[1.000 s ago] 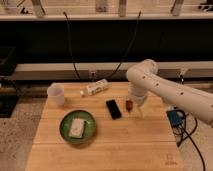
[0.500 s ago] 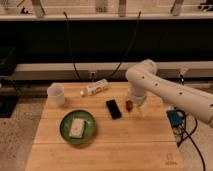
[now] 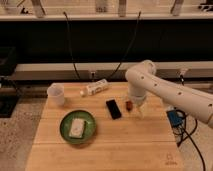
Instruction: Move the arm in a circular motion
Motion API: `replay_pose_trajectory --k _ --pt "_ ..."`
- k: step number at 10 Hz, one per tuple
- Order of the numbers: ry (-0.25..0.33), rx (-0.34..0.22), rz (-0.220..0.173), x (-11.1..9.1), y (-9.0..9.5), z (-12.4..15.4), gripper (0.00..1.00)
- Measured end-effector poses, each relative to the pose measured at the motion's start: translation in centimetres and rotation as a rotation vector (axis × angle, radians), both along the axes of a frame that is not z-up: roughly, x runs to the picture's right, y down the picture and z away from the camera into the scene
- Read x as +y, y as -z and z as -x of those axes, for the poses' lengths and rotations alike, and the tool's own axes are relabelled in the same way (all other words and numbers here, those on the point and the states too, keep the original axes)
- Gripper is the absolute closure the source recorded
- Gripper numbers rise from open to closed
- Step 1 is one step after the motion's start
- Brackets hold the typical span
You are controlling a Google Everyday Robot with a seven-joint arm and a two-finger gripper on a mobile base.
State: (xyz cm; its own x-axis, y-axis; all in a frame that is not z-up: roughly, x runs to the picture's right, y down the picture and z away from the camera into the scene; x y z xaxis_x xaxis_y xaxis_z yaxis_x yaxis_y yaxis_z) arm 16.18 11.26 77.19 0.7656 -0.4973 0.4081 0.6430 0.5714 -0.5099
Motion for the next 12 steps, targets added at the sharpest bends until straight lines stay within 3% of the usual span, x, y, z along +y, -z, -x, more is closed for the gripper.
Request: replay_pose_trajectory --k 12 --pt "0.056 -0.047 0.012 -0.19 -0.63 0.37 0.20"
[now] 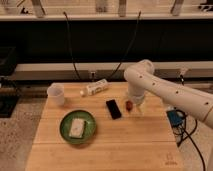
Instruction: Move the arm in a circular motion
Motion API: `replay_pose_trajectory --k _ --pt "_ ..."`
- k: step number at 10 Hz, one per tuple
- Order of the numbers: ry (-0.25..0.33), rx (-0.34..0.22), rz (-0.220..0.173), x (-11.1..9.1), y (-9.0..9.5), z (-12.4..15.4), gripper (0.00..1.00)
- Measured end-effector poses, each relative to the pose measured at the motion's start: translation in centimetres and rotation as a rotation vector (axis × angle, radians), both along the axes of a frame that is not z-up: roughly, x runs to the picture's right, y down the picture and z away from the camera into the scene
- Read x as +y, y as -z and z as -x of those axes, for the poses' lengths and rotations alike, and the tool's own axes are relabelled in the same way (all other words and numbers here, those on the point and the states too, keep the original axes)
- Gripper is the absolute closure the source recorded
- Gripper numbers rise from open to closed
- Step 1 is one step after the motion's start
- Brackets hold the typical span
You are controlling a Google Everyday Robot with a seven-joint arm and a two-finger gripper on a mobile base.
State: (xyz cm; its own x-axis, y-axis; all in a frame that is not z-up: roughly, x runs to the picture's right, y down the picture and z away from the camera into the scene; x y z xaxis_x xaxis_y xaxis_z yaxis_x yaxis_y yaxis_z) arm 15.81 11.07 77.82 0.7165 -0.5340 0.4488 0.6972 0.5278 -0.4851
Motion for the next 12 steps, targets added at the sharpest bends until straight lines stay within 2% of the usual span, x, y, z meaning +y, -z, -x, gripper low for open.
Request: replay_pose_trajectory --k 12 --pt "0.054 -0.048 0.011 0.12 0.04 0.47 0.20"
